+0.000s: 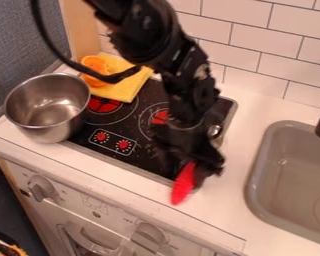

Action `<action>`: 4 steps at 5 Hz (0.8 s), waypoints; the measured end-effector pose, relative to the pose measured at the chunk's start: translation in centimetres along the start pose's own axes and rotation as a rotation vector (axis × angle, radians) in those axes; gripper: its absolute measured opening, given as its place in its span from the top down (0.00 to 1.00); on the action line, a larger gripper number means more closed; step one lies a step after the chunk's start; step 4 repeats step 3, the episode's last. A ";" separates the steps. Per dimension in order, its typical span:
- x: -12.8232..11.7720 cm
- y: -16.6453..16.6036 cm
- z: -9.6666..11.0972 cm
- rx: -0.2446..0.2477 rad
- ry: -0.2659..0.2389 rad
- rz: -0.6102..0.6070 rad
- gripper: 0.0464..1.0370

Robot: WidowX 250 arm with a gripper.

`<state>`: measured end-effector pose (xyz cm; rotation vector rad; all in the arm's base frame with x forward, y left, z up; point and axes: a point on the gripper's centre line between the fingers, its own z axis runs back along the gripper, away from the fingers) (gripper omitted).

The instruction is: Move the spoon to the right corner

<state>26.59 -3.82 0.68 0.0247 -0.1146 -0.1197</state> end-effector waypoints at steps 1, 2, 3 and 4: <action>-0.2 0.3 1.6 0.005 0.006 -0.014 0.03; -0.1 0.9 3.6 -0.018 0.011 -0.003 0.04; -0.5 1.5 4.3 -0.024 0.047 0.007 0.04; -0.5 1.5 4.3 -0.024 0.047 0.007 0.04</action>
